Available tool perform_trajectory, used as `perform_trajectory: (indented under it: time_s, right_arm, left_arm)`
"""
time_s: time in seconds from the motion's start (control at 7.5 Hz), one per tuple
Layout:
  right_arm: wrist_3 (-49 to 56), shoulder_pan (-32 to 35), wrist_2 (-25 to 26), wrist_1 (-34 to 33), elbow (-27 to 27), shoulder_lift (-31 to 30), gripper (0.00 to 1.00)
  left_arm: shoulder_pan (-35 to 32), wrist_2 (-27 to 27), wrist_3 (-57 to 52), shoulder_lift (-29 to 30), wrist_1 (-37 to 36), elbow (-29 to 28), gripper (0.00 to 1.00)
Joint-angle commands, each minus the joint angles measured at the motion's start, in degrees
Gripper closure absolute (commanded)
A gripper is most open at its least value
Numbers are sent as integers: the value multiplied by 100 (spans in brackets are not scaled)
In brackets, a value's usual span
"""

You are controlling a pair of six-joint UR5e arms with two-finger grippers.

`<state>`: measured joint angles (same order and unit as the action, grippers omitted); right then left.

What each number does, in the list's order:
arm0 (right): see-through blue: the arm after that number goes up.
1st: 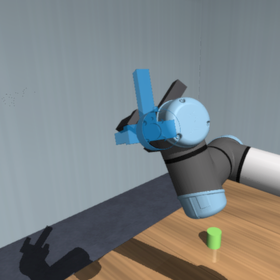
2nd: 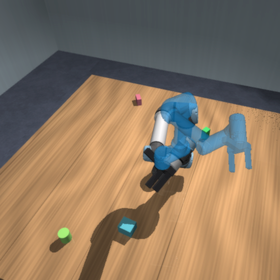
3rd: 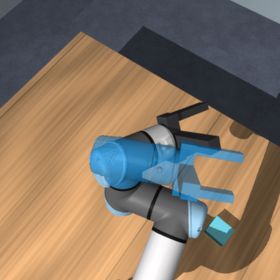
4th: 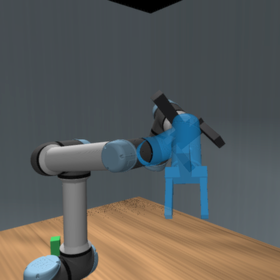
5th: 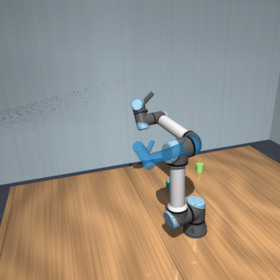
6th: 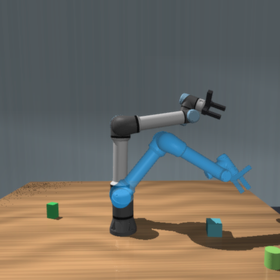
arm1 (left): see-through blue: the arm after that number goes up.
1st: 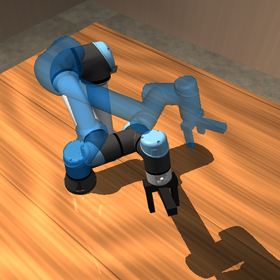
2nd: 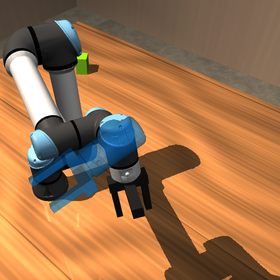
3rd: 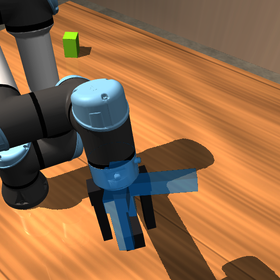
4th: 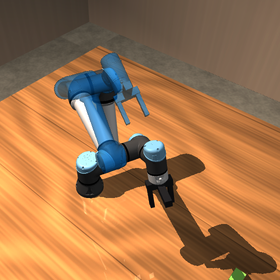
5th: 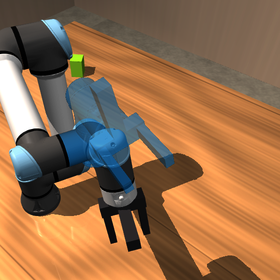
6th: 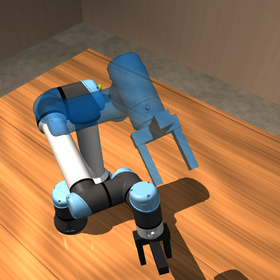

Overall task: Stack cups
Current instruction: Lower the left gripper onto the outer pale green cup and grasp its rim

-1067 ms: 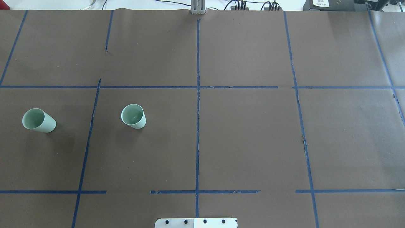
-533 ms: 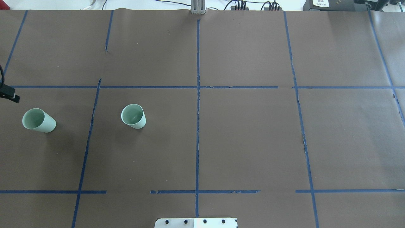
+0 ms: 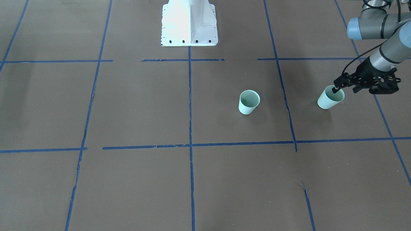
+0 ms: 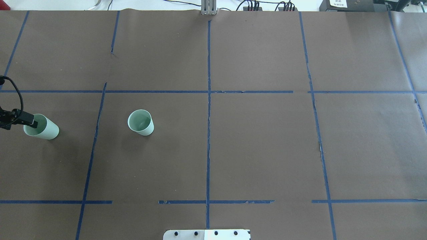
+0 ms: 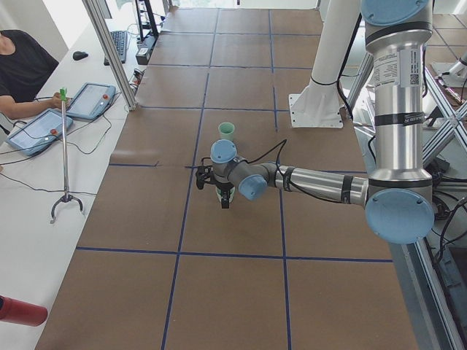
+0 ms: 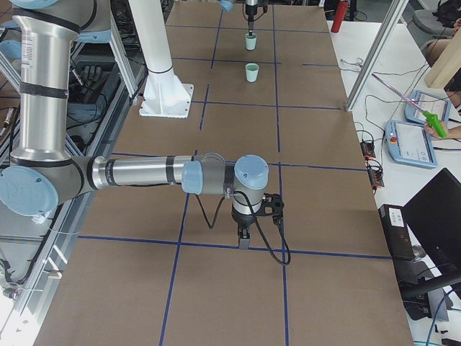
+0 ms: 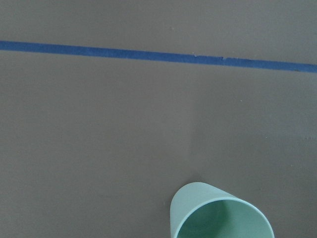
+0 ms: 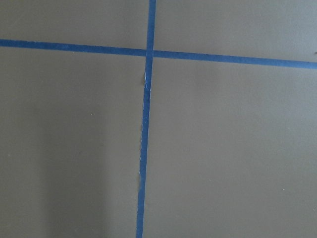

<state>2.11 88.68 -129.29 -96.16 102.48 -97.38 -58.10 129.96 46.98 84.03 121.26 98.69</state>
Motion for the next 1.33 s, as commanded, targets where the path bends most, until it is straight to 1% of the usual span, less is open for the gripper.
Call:
perform_trajectory:
  time_s: [0.0, 0.13, 0.27, 0.4, 0.53, 0.67, 0.93, 1.07, 1.2]
  right_arm:
    - [0, 0, 0, -8, 0, 0, 0]
    - [0, 0, 0, 1, 0, 0, 0]
    - [0, 0, 0, 1, 0, 0, 0]
    - [0, 0, 0, 1, 0, 0, 0]
    - [0, 0, 0, 1, 0, 0, 0]
    - [0, 0, 0, 1, 0, 0, 0]
    - [0, 0, 0, 1, 0, 0, 0]
    - [-9, 0, 0, 1, 0, 0, 0]
    - [0, 0, 0, 1, 9, 0, 0]
  left_arm:
    - [35, -23, -4, 60, 64, -183, 0]
    - [44, -32, -4, 69, 99, -218, 0]
    - [148, -32, -4, 69, 100, -219, 5]
    - [175, -49, 13, 69, 108, -201, 48]
    - [202, -267, 31, 69, 109, -158, 80]
    - [202, -295, 109, 69, 117, -157, 100]
    - [193, -296, 443, 61, 231, -87, 100]
    - [141, -287, 427, 43, 197, 139, 100]
    - [62, -209, 392, -44, 14, 542, 100]
